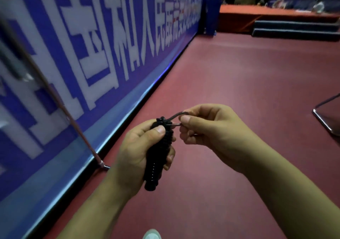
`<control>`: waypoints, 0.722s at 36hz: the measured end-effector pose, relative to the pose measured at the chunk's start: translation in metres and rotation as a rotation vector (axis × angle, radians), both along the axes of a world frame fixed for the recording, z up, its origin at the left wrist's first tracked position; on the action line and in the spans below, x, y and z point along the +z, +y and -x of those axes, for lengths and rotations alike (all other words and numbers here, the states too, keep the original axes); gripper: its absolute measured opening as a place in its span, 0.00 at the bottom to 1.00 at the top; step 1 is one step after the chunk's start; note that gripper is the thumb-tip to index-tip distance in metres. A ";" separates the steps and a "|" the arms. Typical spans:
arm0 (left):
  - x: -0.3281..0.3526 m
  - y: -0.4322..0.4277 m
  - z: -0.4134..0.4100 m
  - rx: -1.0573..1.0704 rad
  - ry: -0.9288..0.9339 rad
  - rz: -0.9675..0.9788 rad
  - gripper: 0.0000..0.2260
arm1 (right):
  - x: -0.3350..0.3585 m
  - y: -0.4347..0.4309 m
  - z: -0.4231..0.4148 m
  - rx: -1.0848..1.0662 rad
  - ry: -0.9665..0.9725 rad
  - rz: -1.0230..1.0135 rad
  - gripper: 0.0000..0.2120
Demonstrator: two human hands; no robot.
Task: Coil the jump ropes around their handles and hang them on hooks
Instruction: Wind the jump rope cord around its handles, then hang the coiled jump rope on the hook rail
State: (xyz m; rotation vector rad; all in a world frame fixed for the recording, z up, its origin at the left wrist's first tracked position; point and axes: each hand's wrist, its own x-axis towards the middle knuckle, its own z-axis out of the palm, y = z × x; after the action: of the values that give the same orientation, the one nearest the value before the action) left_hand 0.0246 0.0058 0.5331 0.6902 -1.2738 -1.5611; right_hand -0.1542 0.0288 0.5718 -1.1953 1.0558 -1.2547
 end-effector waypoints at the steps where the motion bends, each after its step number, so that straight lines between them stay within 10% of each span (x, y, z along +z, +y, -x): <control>1: 0.006 0.000 -0.014 0.043 -0.030 0.006 0.16 | 0.011 -0.005 -0.016 -0.010 0.012 0.035 0.03; 11: 0.087 0.003 -0.147 0.362 0.003 0.065 0.18 | 0.112 -0.059 -0.179 0.012 0.360 0.510 0.08; 26: 0.154 0.076 -0.328 0.990 -0.146 0.119 0.12 | 0.196 -0.039 -0.411 0.445 0.399 0.597 0.06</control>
State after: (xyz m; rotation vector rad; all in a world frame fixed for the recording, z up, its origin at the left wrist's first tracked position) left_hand 0.3524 0.0821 0.6875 1.1406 -0.8753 -0.6261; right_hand 0.2568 -0.0107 0.7679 -2.0746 0.6306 -1.0187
